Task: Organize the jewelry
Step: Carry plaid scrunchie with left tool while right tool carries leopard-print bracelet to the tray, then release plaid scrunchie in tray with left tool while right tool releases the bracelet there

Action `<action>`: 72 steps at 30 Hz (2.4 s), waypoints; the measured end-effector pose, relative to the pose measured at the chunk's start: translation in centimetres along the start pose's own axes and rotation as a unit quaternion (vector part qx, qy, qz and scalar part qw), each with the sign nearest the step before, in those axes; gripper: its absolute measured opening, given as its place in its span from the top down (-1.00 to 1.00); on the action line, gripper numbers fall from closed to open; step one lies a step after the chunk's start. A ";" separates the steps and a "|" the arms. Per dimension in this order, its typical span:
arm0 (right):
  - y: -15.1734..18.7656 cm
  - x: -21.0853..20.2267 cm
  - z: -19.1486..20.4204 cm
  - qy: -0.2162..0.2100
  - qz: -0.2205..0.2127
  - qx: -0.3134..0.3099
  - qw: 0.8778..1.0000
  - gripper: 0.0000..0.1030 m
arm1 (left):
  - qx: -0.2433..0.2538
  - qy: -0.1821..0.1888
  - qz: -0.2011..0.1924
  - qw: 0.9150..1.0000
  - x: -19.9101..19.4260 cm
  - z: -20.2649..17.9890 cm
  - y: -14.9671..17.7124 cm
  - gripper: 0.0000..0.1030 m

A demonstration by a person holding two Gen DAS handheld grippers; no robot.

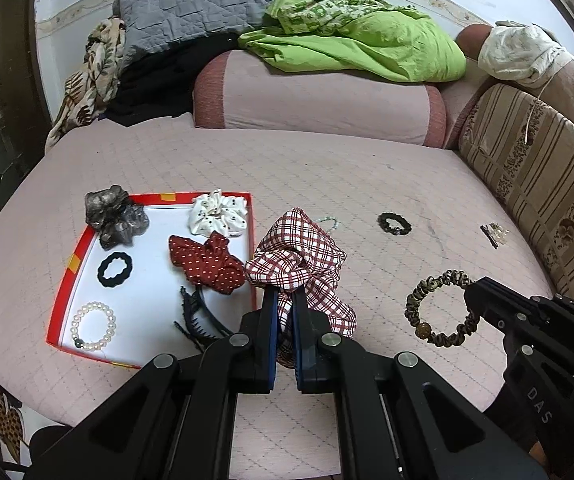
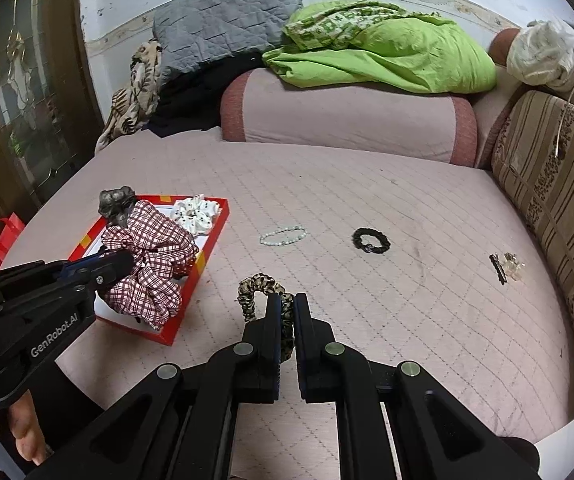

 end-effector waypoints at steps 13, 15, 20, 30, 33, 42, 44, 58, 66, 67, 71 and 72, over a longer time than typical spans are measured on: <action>-1.4 -0.3 3.7 -0.016 -0.011 -0.040 0.999 0.86 | -0.021 -0.018 -0.004 1.000 -0.5 2.8 0.1 0.89; -1.7 -0.3 4.3 -0.020 -0.011 -0.045 0.999 0.86 | -0.027 -0.022 -0.005 0.999 -0.5 3.3 0.1 0.89; -2.4 -0.1 6.2 -0.031 -0.014 -0.061 0.998 0.86 | -0.042 -0.029 -0.004 0.999 -0.4 4.9 0.1 0.89; -3.3 1.2 8.8 -0.056 -0.004 -0.073 0.996 0.86 | -0.070 -0.050 0.000 0.996 0.0 8.6 0.0 0.89; -3.4 1.6 9.7 -0.062 -0.001 -0.078 0.995 0.86 | -0.087 -0.056 0.004 0.995 0.2 10.2 0.1 0.89; -4.2 3.2 13.1 -0.099 0.011 -0.093 0.991 0.86 | -0.133 -0.074 0.020 0.988 1.3 14.9 0.9 0.89; -4.4 3.5 14.2 -0.109 0.012 -0.096 0.989 0.86 | -0.147 -0.078 0.021 0.986 1.4 16.3 1.2 0.89; -6.5 9.8 20.8 -0.158 0.048 -0.116 0.979 0.86 | -0.190 -0.052 0.063 0.978 3.9 20.4 3.6 0.89; -6.1 15.5 23.0 -0.167 0.104 -0.105 0.975 0.86 | -0.193 -0.061 0.077 0.976 4.9 21.4 4.4 0.87; -6.0 16.0 23.2 -0.167 0.109 -0.106 0.974 0.86 | -0.192 -0.061 0.077 0.976 4.9 21.5 4.4 0.87; -5.8 17.3 23.6 -0.163 0.118 -0.109 0.973 0.84 | -0.194 -0.063 0.072 0.976 4.9 21.7 4.3 0.86; -5.8 17.5 23.6 -0.163 0.120 -0.109 0.973 0.84 | -0.194 -0.064 0.073 0.976 4.9 21.7 4.3 0.81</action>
Point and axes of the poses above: each gripper's, at about its wrist camera, not at the fingertips, and x roughly the way its jaws point, z to its left, y to its underside, the point moved 2 cm from there along x, roughly the way its jaws point, and after that the axes turned 8 degrees about y, right-handed, at the moved point
